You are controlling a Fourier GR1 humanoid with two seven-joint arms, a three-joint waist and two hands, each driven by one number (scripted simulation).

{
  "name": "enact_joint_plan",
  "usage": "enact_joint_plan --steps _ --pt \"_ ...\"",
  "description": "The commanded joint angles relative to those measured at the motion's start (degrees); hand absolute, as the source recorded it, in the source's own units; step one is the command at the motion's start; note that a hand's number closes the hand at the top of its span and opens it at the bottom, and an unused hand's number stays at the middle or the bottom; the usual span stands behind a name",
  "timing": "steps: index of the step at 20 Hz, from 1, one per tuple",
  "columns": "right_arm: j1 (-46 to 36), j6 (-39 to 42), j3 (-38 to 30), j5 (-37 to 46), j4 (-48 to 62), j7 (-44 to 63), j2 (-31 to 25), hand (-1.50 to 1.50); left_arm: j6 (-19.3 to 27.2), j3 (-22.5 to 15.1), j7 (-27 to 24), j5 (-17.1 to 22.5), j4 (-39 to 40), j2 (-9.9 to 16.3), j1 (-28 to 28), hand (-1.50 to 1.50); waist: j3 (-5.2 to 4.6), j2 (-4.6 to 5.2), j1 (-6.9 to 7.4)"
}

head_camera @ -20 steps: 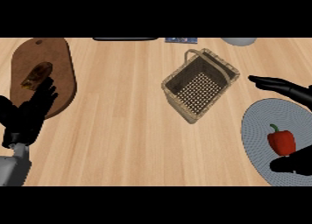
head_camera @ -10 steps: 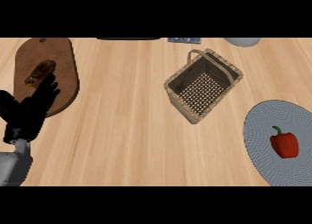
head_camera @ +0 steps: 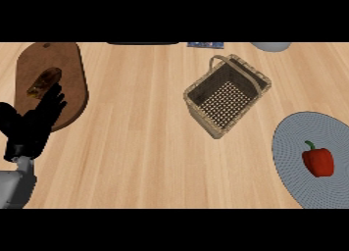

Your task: Pick the bell pepper from the placemat and place it in the basket

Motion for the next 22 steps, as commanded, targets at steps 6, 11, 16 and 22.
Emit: enact_joint_plan --steps 6,11,16,22 --pt "9.52 4.76 -12.92 3.13 6.86 -16.01 2.70 -1.50 -2.20 2.80 0.31 0.38 2.62 0.58 -1.74 0.00 0.12 0.07 -1.13" --pt "16.57 2.65 -14.74 10.18 5.10 -23.12 8.44 -1.50 -3.67 3.17 -2.10 -0.14 0.77 -0.19 1.65 0.00 0.11 0.00 -0.42" --pt "19.89 -5.59 -10.86 17.73 3.07 -27.01 16.00 -1.50 -3.58 3.25 0.37 -1.25 3.26 -0.58 -2.67 0.00 0.10 0.11 -0.36" --pt "22.09 -14.21 -7.35 26.14 7.31 -35.05 22.38 -1.50 -2.85 3.43 1.34 -2.26 -2.28 -1.62 0.18 0.00 0.09 0.07 0.30"
